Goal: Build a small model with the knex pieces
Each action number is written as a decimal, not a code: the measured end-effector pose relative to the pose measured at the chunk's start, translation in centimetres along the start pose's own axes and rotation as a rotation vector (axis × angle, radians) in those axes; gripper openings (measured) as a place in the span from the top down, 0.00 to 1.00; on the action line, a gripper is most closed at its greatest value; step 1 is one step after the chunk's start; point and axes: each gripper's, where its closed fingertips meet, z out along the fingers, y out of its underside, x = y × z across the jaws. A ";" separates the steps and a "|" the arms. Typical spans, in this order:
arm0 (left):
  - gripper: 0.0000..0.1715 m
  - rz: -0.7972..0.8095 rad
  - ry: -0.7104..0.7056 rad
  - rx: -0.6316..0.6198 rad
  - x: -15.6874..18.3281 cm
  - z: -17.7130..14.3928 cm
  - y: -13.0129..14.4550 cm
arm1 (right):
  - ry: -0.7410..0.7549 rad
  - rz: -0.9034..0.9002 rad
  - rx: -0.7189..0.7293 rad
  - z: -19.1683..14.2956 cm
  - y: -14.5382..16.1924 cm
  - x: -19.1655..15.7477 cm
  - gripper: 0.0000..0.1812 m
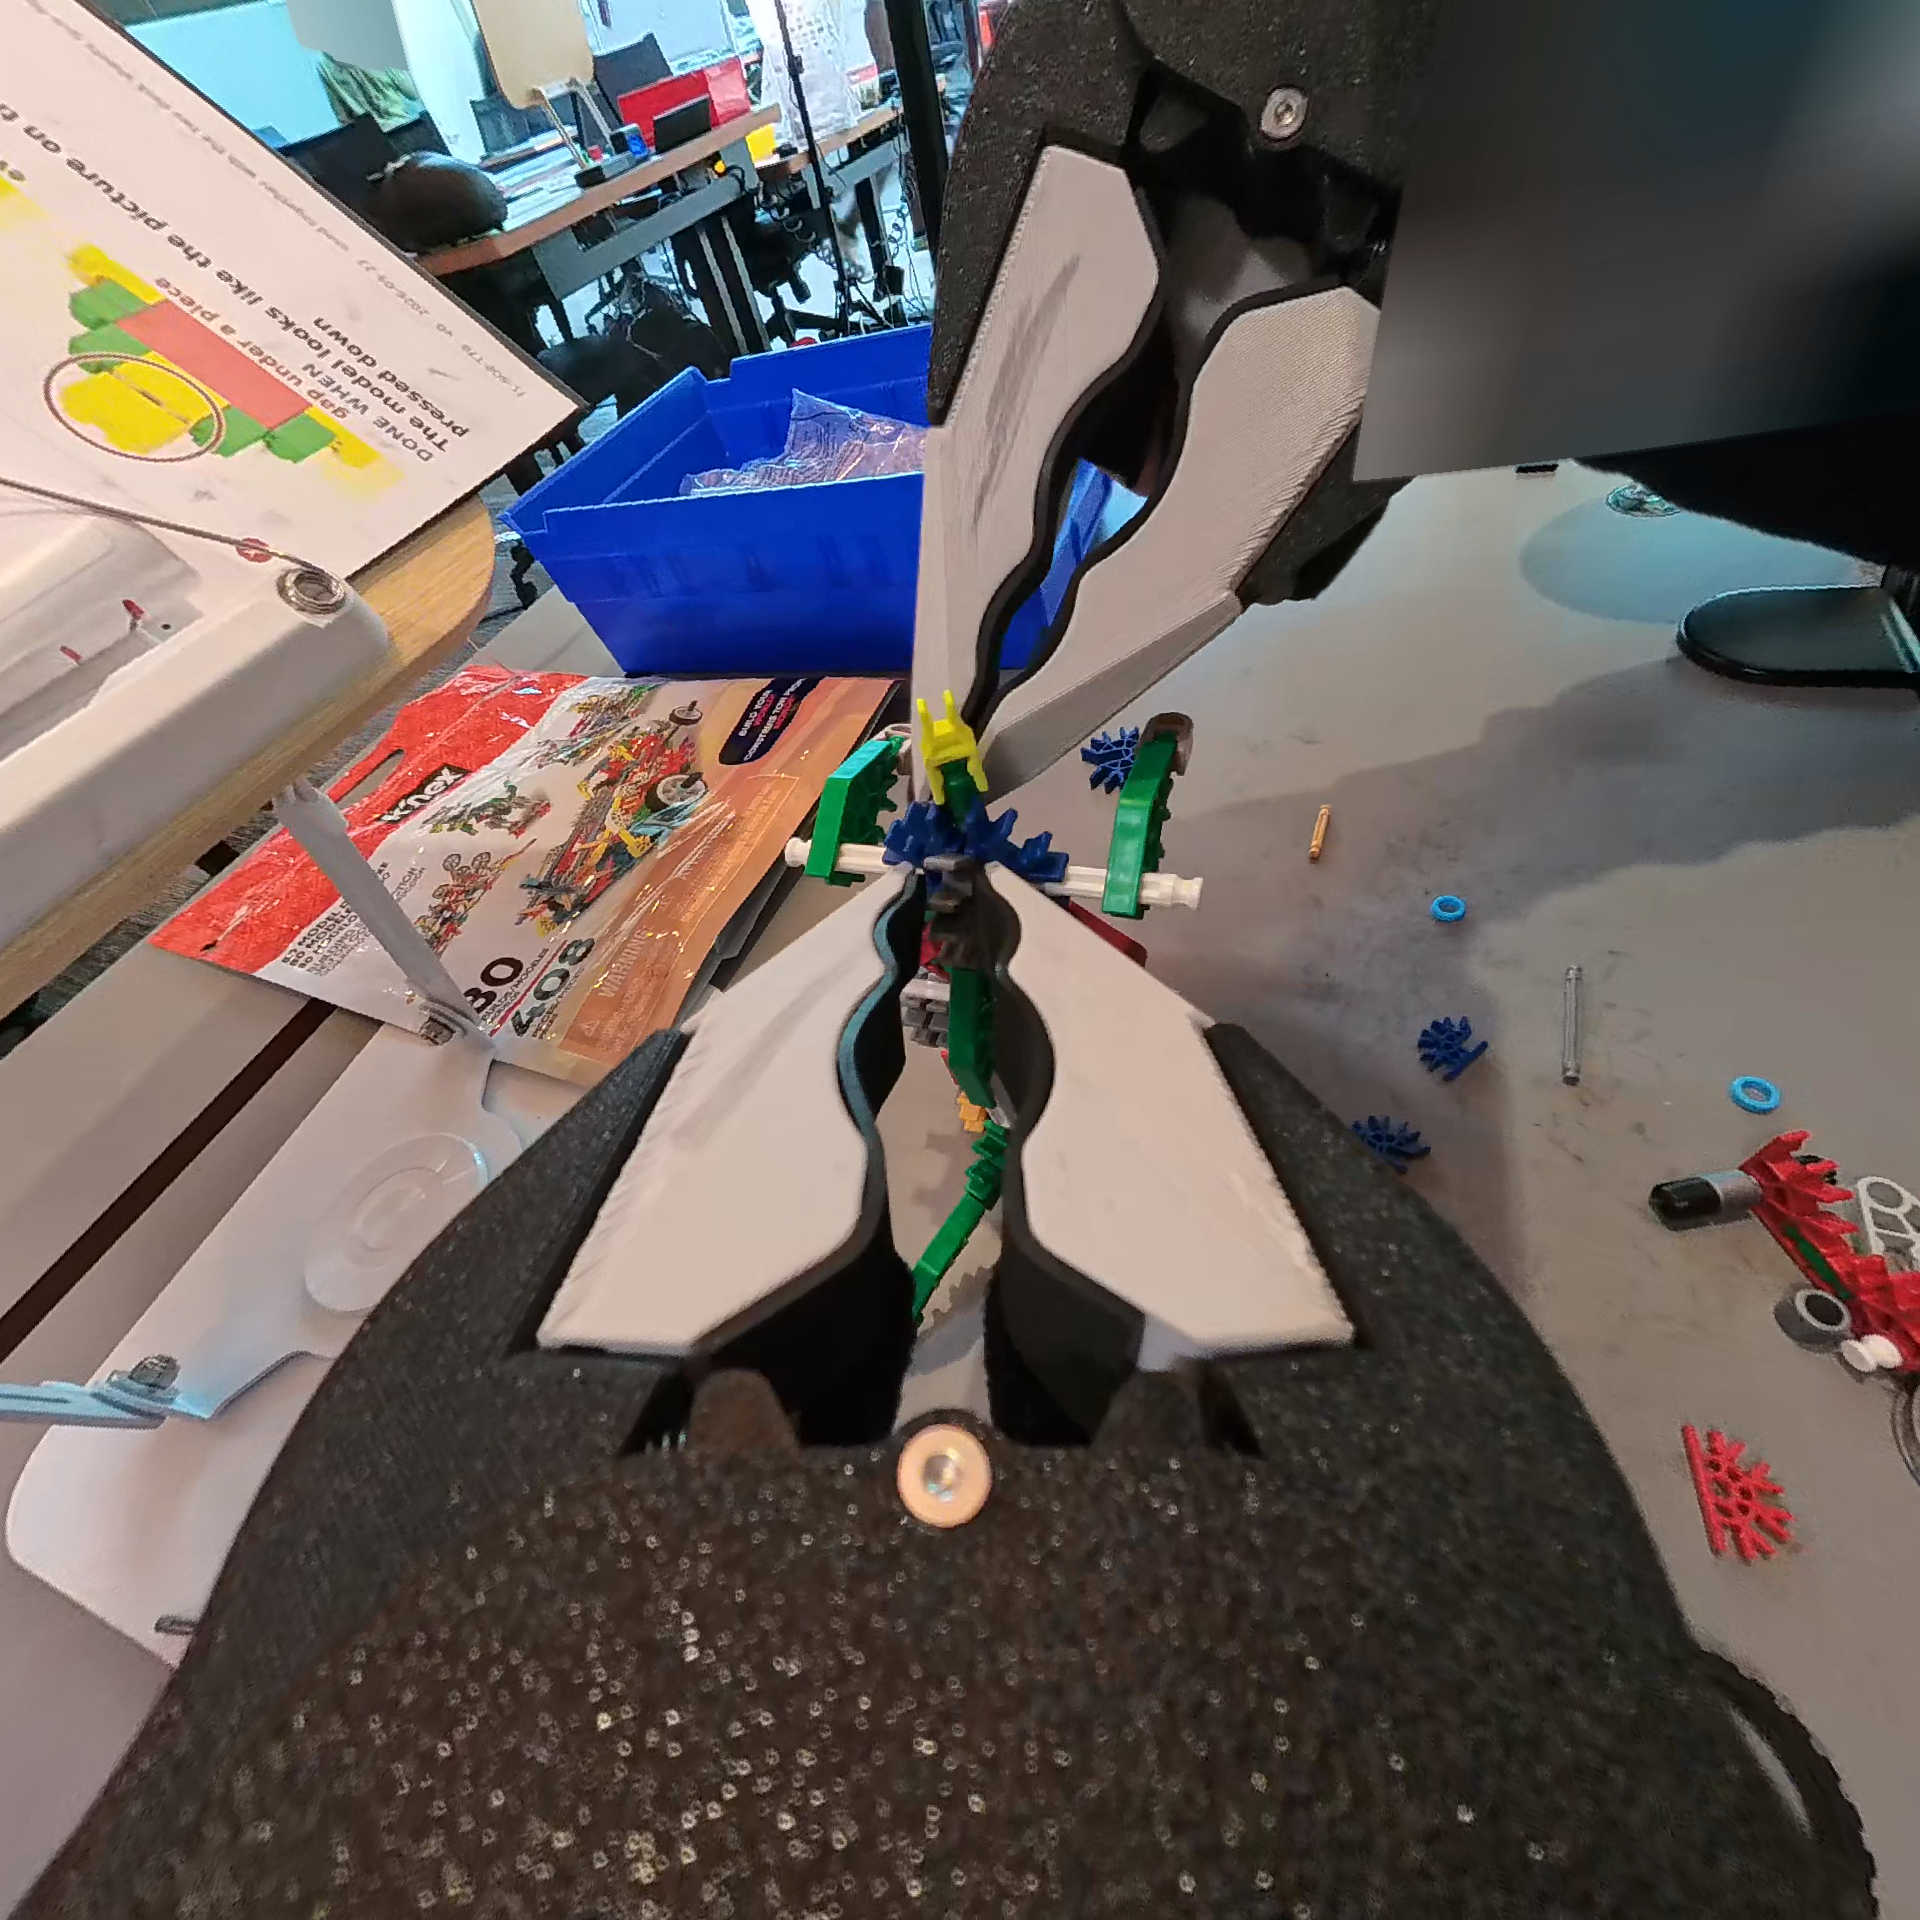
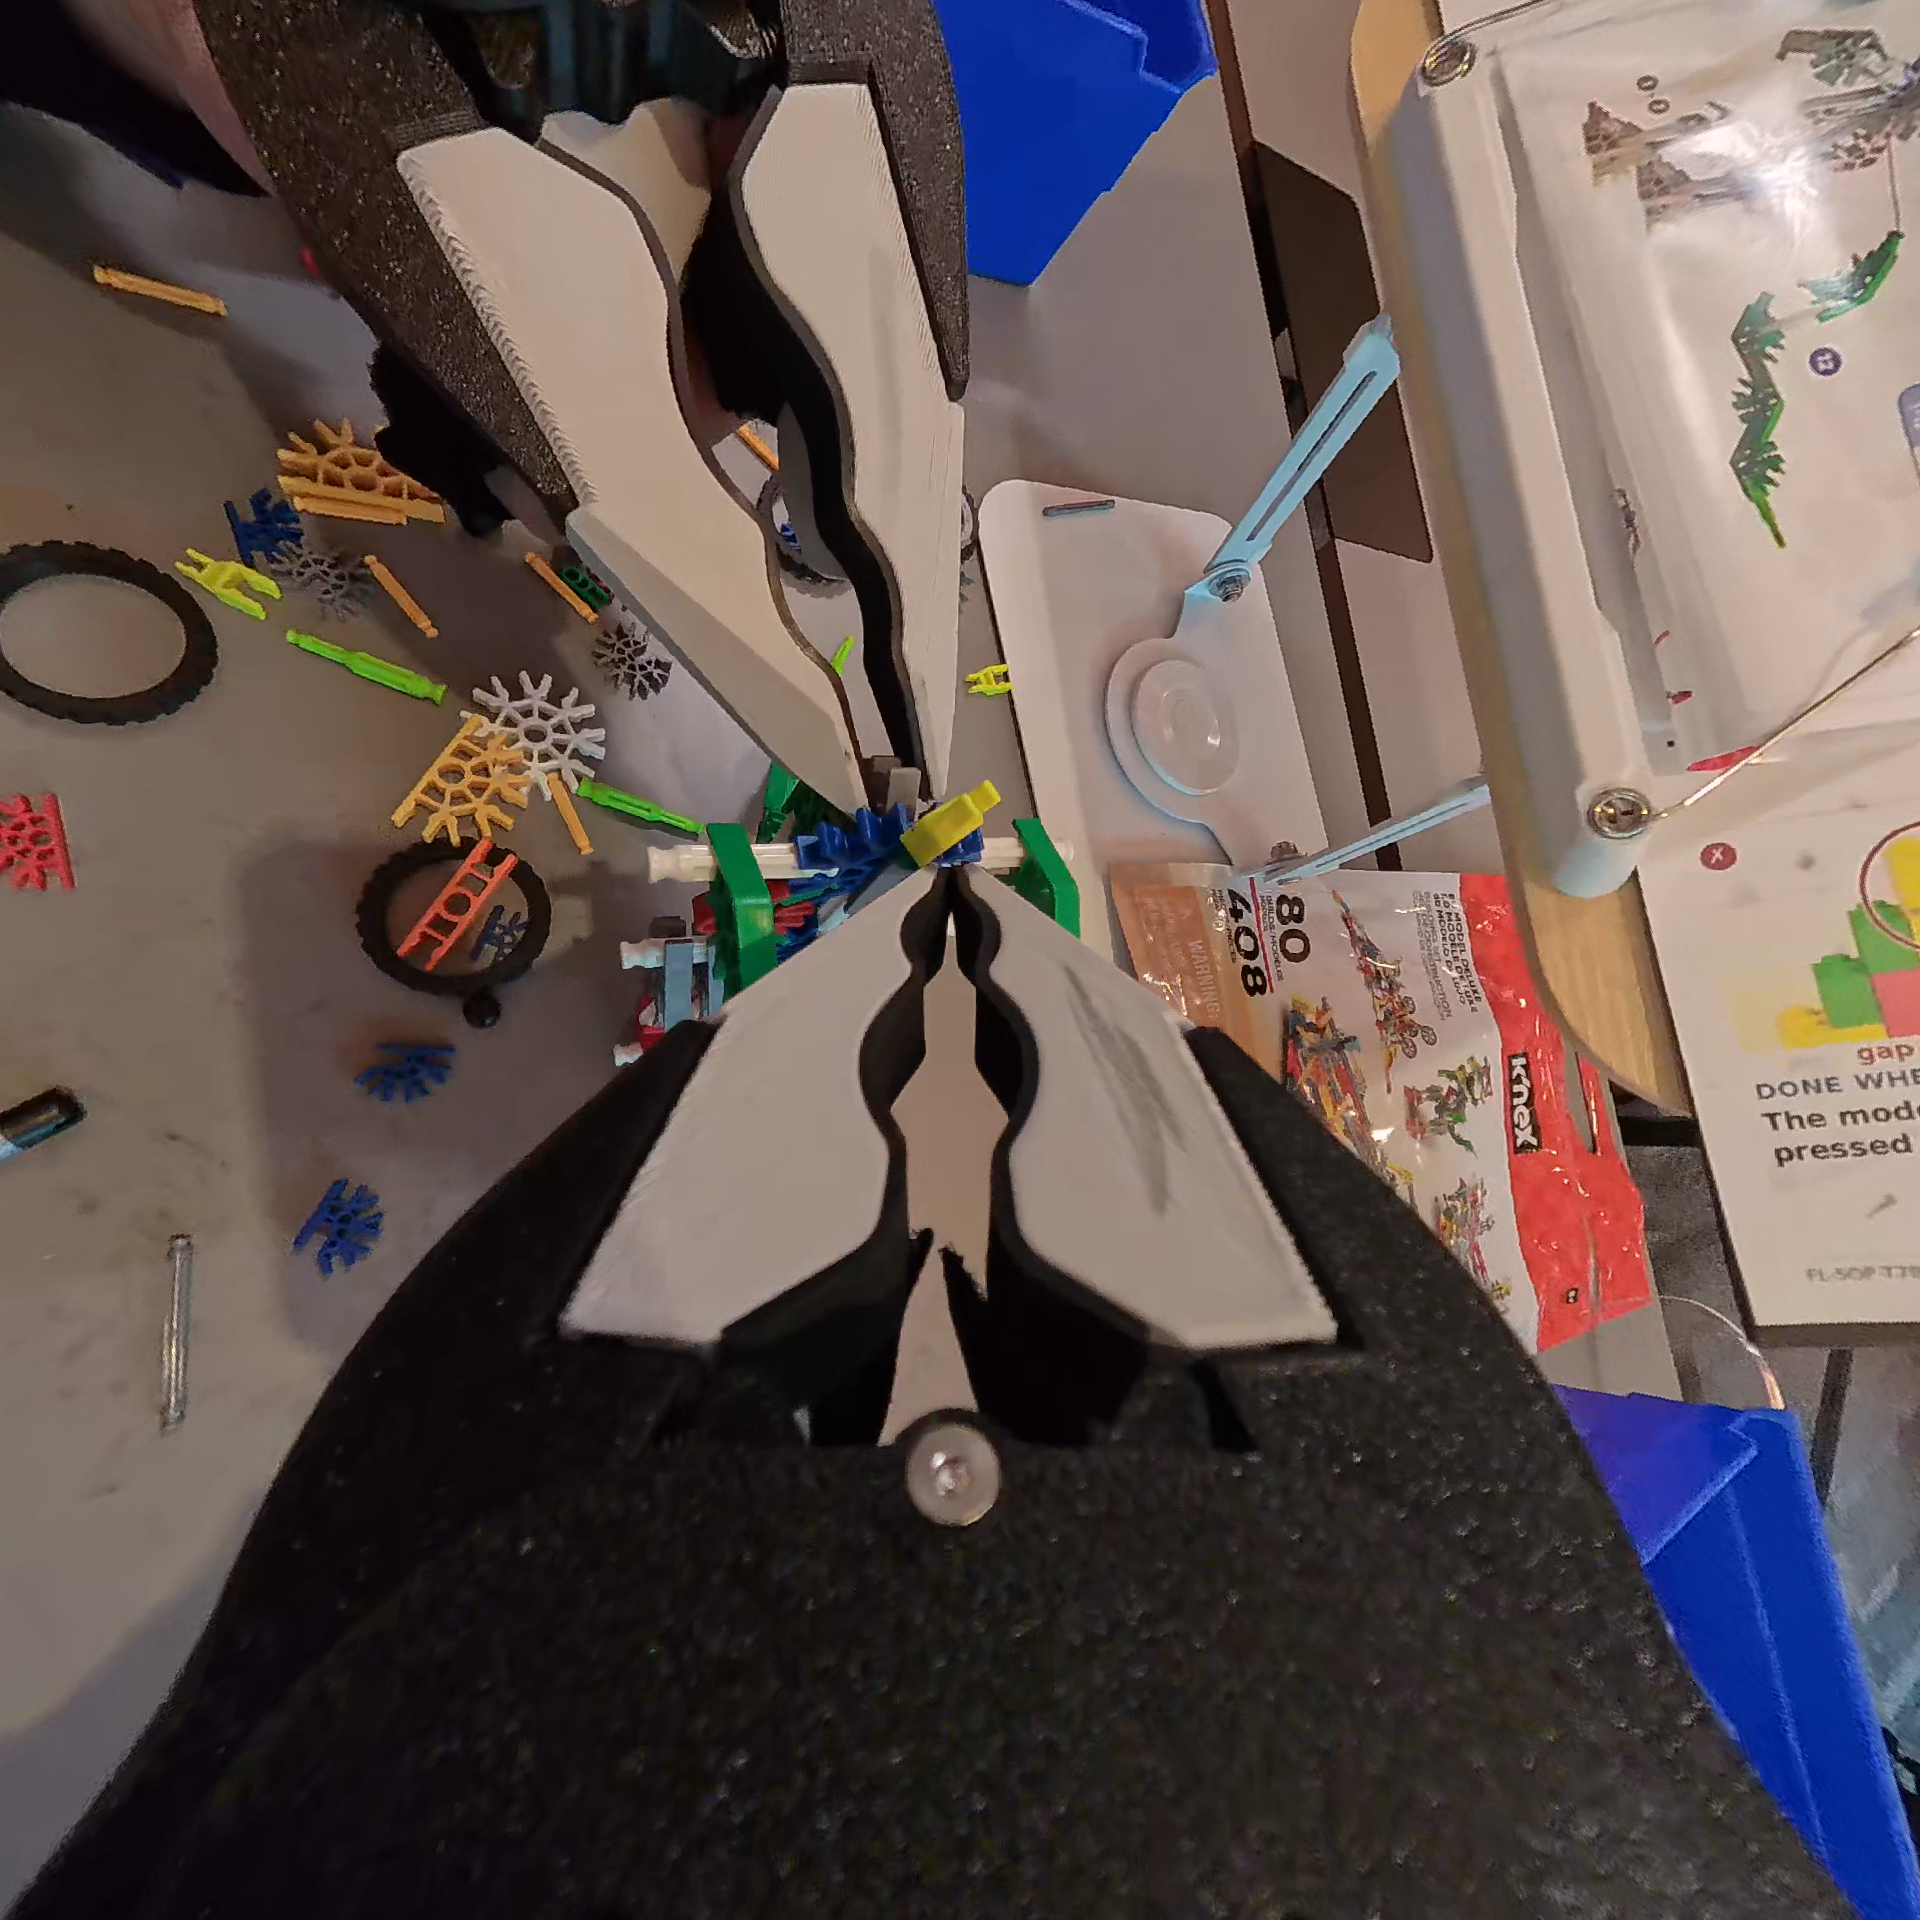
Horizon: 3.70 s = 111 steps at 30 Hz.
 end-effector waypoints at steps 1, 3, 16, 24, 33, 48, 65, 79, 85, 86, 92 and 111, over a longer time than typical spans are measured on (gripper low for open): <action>0.96 0.002 0.000 0.001 0.0 0.0 0.0 | 0.004 0.010 0.003 0.0 0.0 0.0 1.00; 0.96 0.003 -0.001 0.002 0.1 0.1 0.0 | 0.013 0.023 0.005 -0.1 0.1 0.0 1.00; 0.96 0.075 -0.049 -0.018 0.7 0.5 -0.4 | 0.065 0.100 -0.095 -0.4 0.6 -0.2 1.00; 0.96 0.112 -0.105 -0.044 0.5 0.6 -0.3 | 0.109 0.113 -0.116 -0.4 0.6 -0.1 1.00; 0.97 0.123 -0.139 -0.059 0.5 0.7 -0.3 | 0.141 0.081 -0.164 -0.4 0.5 -0.1 1.00; 0.96 0.140 -0.175 -0.104 -0.4 0.9 -0.1 | 0.062 0.144 -0.119 -0.3 0.8 0.0 1.00; 0.96 0.151 -0.139 -0.121 -1.0 -0.3 0.3 | 0.101 0.401 -0.198 -2.9 9.7 1.1 0.95; 0.98 0.072 -0.147 -0.075 -2.9 -2.0 0.5 | 0.020 0.475 -0.200 0.0 11.7 -1.1 0.92; 0.98 0.042 -0.162 -0.060 -3.4 -2.0 0.6 | 0.019 0.485 -0.188 -0.1 11.7 -1.2 0.92; 0.98 0.038 -0.160 -0.056 -3.3 -2.0 0.5 | 0.013 0.484 -0.183 -0.1 11.6 -1.4 0.92; 0.98 0.011 -0.183 -0.034 -3.8 -2.0 0.5 | -0.010 0.478 -0.164 -0.3 11.2 -2.5 0.92; 0.91 -0.034 -0.231 -0.057 -4.8 -2.0 1.2 | -0.023 0.479 -0.164 -1.3 11.6 -6.2 0.87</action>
